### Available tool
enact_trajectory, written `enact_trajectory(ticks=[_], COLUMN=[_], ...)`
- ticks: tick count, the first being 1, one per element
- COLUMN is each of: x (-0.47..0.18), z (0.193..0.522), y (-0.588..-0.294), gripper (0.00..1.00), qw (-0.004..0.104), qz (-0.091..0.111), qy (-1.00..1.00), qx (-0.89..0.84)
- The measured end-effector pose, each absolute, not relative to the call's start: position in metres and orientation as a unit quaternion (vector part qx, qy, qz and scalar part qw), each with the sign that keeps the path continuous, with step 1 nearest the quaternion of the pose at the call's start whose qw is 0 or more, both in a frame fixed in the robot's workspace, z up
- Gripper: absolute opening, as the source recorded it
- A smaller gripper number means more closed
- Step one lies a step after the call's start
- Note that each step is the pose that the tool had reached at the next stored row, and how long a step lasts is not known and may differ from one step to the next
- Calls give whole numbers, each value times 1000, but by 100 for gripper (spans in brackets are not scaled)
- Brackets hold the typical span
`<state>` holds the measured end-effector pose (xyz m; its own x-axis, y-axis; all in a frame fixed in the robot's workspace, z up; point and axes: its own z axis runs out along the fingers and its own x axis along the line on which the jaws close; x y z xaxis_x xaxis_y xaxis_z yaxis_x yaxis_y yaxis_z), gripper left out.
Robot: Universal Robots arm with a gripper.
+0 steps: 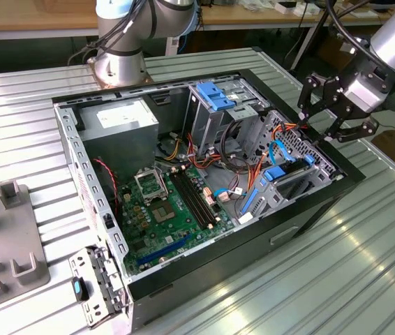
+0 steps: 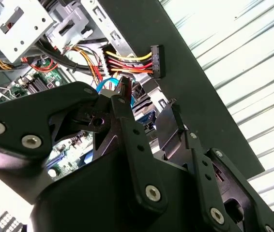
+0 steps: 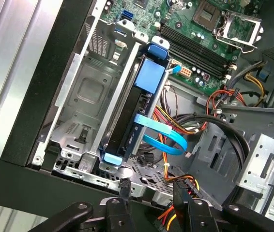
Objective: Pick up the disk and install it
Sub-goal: 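Insert the first disk wire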
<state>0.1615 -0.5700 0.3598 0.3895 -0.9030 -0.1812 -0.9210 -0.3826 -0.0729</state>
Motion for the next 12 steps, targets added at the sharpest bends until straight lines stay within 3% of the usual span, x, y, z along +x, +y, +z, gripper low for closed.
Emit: enact_trajectory(ticks=[12], x=[182], z=[360], y=[-563], gripper=[47], qw=[78], qz=[59], qy=[513], qx=[-853])
